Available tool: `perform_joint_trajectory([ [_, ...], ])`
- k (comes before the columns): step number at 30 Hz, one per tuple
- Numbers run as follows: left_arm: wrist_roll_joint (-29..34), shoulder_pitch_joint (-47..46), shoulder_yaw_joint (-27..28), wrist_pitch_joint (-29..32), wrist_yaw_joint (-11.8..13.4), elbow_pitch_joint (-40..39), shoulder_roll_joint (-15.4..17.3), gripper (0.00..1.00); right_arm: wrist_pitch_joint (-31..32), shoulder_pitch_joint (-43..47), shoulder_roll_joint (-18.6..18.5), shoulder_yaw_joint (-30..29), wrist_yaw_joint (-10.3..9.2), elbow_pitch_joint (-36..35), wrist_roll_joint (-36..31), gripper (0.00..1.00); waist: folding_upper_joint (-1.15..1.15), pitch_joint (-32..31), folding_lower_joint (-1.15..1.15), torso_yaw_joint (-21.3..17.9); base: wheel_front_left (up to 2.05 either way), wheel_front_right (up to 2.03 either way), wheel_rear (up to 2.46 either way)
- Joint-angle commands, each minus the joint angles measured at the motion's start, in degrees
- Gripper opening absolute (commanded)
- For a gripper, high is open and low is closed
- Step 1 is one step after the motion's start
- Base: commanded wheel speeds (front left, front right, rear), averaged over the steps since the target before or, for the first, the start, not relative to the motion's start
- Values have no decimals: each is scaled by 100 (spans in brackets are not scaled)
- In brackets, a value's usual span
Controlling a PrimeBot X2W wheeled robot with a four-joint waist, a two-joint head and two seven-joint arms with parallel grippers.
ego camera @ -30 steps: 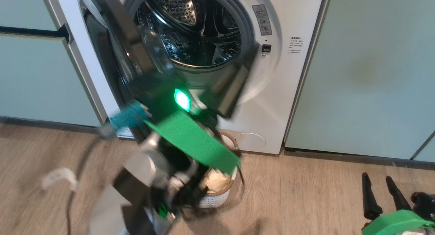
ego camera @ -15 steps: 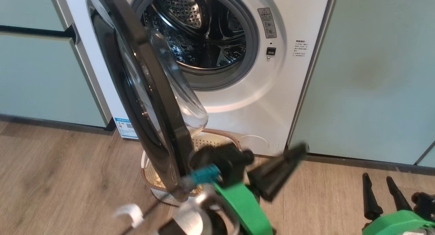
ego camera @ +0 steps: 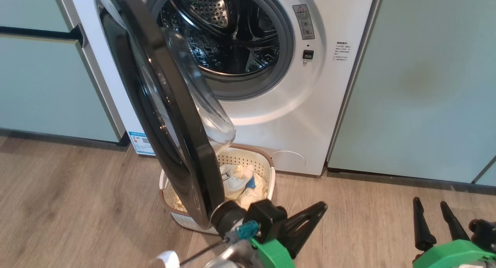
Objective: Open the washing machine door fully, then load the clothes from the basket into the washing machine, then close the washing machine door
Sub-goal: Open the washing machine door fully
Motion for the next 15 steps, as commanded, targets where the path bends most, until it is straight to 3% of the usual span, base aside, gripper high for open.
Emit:
perform_joint_trajectory([
  [1, 91, -229, 134, -100, 21, -86, 9, 0, -56, -145, -75, 115, -16, -176, -4, 100, 0, 7, 0, -12, 0, 0, 0],
  [15, 172, -235, 95, -881, 106, 1562, -26, 0, -56, -150, -95, 87, -16, -194, 10, 100, 0, 88, 0, -28, 0, 0, 0],
])
